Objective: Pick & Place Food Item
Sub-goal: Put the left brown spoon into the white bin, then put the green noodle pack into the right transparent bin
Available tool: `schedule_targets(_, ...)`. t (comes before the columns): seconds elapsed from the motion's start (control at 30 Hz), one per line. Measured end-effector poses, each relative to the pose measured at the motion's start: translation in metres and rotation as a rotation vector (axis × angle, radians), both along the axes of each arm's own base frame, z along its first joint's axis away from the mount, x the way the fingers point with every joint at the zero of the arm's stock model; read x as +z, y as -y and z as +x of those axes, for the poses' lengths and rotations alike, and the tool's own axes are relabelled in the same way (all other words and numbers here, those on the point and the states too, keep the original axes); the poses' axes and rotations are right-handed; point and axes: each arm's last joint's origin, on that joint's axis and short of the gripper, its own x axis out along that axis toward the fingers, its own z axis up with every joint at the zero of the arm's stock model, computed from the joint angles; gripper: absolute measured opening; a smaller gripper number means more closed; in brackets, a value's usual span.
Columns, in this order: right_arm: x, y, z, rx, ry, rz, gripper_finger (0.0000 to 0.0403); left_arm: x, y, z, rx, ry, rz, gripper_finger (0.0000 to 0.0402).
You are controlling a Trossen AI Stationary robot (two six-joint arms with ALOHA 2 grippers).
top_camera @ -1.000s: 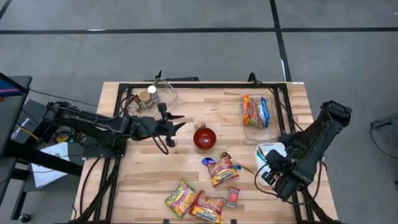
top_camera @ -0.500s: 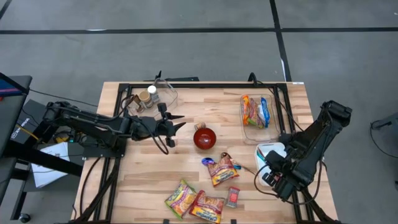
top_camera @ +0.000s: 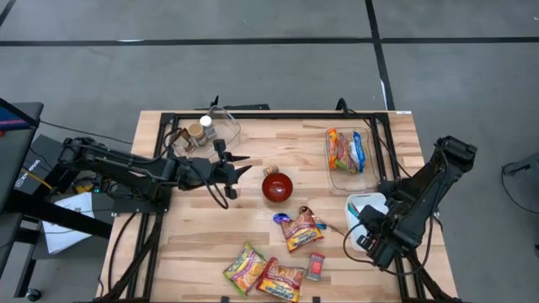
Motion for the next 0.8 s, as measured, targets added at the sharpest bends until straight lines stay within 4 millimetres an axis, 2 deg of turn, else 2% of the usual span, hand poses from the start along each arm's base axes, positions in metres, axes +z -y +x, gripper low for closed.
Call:
schedule_targets(0.27, 0.0, 0.0, -0.0001, 0.009, -0.006, 0.0, 0.0003, -0.0001, 0.0001, 0.0, 0.0, 0.0, 0.0, 0.0121)
schedule_targets(0.8, 0.0017, 0.0046, -0.0028, -0.021, -0.01, -0.056, 0.0061, -0.0002, 0.0001, 0.0001, 0.0, -0.001, 0.0, 0.0127)
